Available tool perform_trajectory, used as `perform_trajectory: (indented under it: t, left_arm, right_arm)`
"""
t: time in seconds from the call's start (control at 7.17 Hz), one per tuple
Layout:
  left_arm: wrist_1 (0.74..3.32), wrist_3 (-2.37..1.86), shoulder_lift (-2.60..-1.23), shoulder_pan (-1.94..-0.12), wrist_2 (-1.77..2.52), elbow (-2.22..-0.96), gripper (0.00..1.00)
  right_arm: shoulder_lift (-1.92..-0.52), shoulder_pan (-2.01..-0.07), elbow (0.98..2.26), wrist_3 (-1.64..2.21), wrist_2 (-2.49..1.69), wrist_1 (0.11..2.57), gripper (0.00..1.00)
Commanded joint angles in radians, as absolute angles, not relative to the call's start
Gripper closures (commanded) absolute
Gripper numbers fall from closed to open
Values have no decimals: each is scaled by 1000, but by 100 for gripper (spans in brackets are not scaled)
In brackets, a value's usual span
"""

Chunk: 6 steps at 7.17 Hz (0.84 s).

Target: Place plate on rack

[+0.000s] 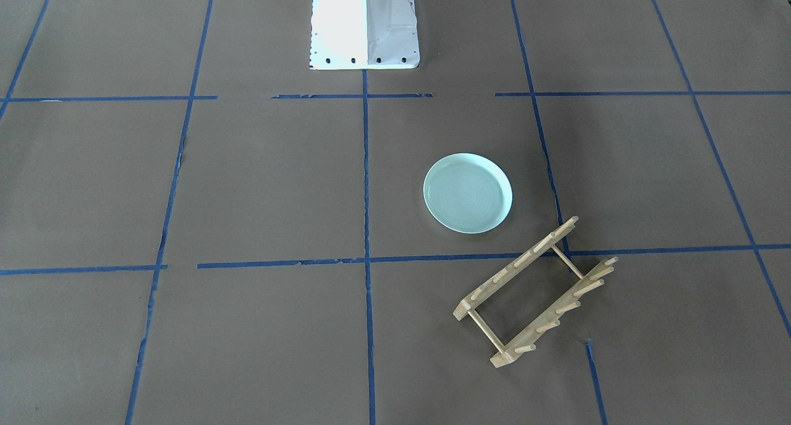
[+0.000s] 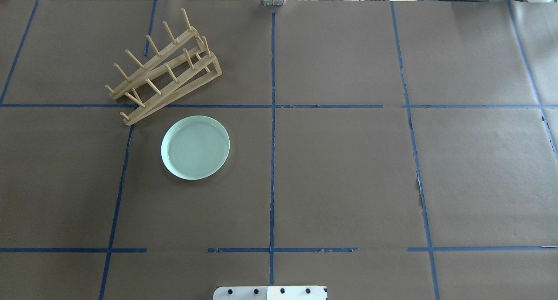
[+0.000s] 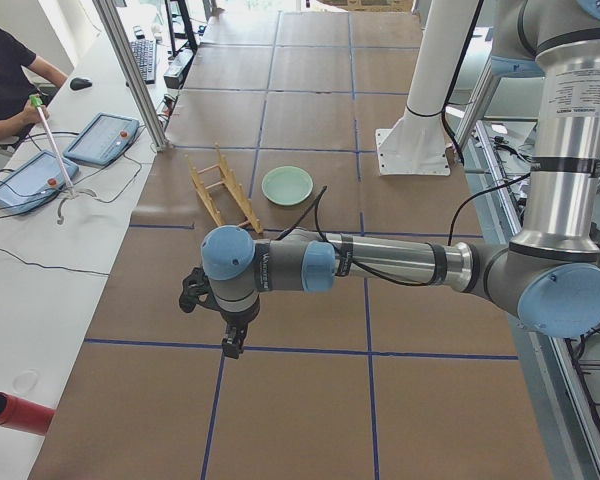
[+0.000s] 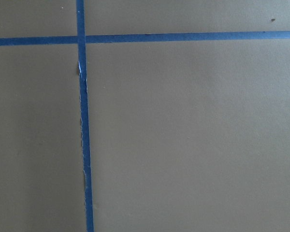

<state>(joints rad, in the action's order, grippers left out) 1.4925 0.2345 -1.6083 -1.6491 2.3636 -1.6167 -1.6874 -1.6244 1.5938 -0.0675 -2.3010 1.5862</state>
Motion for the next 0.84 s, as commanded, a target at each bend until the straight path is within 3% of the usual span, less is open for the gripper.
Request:
perform_trajectory:
  t: [0.0, 0.42, 0.7]
  left_arm:
    - [1493, 232, -1608, -1649, 2402, -1612, 0]
    - [1490, 207, -1606, -1649, 2407, -1618, 0]
    - [1567, -29, -1618, -1641, 2408, -1675, 0]
  right_arm:
    - [-1687, -1624, 1594, -67, -2301, 1586, 0]
    - [-1687, -1624, 1594, -67, -2301, 1586, 0]
    - [-1687, -1624, 1594, -67, -2301, 1586, 0]
